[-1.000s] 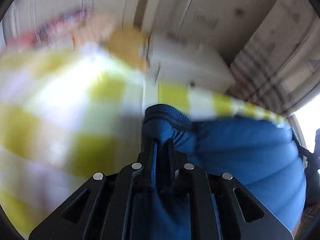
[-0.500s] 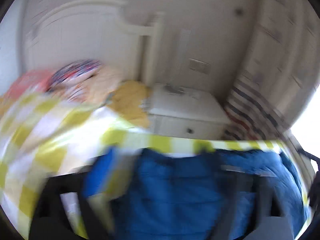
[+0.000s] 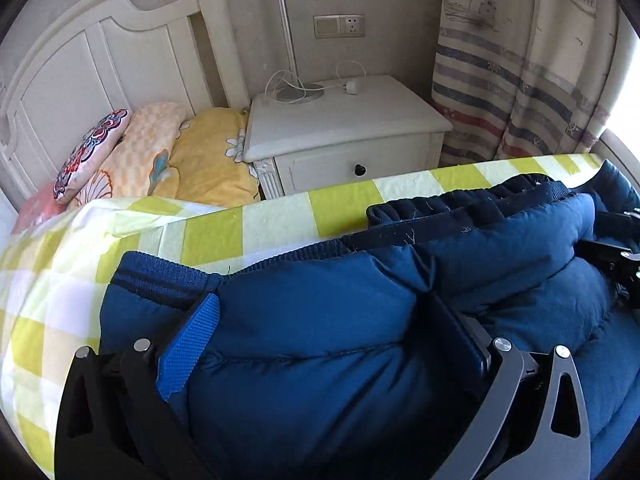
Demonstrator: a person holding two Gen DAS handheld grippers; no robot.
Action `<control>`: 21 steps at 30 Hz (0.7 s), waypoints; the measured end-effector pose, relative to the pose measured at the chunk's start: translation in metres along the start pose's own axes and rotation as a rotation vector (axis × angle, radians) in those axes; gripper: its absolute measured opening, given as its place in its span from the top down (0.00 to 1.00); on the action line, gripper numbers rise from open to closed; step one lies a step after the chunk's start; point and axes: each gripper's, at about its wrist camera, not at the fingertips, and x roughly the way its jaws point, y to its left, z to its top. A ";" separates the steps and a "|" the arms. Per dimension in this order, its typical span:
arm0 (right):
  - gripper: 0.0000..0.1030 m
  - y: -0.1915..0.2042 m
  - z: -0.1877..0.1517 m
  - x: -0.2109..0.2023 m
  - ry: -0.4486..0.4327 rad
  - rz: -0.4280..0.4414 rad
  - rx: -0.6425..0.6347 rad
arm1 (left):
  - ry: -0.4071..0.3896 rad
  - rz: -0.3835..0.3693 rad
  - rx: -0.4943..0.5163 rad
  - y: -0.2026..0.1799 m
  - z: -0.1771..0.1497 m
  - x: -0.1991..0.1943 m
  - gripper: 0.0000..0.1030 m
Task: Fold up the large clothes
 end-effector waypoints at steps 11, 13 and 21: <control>0.30 -0.005 0.001 0.003 -0.020 0.039 0.041 | -0.025 -0.090 -0.140 0.022 0.004 0.000 0.04; 0.28 0.003 -0.001 -0.004 -0.001 -0.008 0.011 | -0.065 -0.067 -0.165 0.029 0.000 -0.022 0.04; 0.13 0.026 -0.068 -0.119 -0.110 0.048 -0.021 | -0.221 -0.026 -0.058 0.035 -0.083 -0.139 0.04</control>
